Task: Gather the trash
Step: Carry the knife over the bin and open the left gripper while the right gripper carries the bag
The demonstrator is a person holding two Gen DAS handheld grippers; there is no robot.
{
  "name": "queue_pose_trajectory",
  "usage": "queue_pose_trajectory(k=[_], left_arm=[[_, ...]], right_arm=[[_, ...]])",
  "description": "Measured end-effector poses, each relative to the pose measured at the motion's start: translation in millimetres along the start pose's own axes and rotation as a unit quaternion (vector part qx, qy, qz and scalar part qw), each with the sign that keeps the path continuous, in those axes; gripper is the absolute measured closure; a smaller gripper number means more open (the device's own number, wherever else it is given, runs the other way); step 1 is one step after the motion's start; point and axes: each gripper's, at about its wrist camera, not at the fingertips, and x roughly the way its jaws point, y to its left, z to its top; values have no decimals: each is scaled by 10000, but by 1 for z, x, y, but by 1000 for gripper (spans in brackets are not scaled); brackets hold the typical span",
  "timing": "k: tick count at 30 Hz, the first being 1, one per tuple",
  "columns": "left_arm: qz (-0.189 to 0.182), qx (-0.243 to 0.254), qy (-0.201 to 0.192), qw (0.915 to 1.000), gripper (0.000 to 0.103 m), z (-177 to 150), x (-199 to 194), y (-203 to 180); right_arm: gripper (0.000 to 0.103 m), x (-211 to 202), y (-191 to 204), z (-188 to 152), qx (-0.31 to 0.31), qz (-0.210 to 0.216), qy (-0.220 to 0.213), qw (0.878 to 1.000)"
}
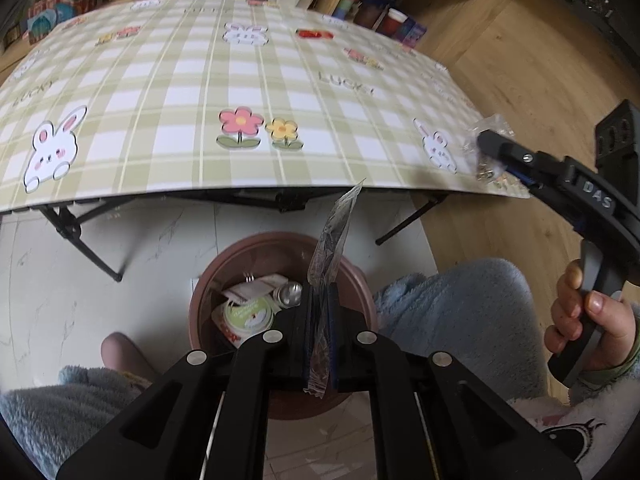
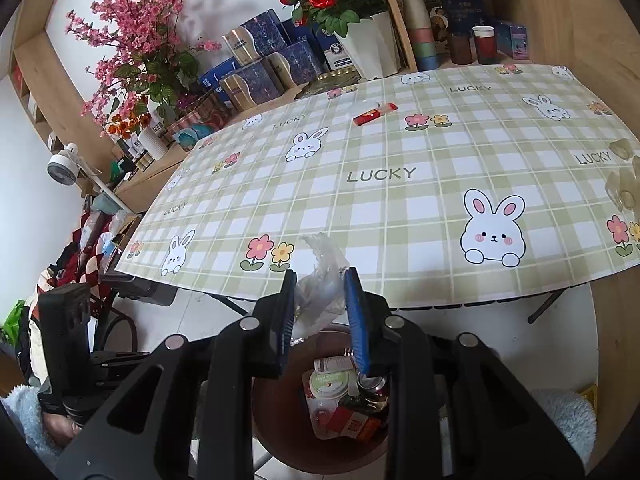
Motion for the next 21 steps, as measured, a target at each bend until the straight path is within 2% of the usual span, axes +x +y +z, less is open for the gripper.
queue_pose_trajectory(k=[12, 13, 15, 16, 17, 19, 21], left_arm=[[67, -127, 378, 9992, 95, -3, 20, 3], [66, -123, 391, 9991, 90, -3, 21, 2], [34, -82, 362, 9993, 67, -4, 20, 0], [52, -60, 310, 9995, 48, -4, 18, -1], [96, -32, 217, 9997, 38, -4, 15, -2], [186, 26, -15, 9998, 33, -3, 5, -4], [322, -25, -220, 9992, 24, -2, -4, -3]], right_arm=[[76, -7, -2, -6, 10, 8, -8, 10000], [76, -8, -2, -8, 11, 7, -3, 10000], [76, -10, -4, -11, 27, -5, 12, 10000], [76, -10, -4, -13, 35, -8, 27, 10000], [76, -10, -5, -14, 41, -15, 41, 10000], [76, -9, -5, -18, 45, -35, 76, 10000], [76, -8, -6, -21, 71, -38, 113, 9999]])
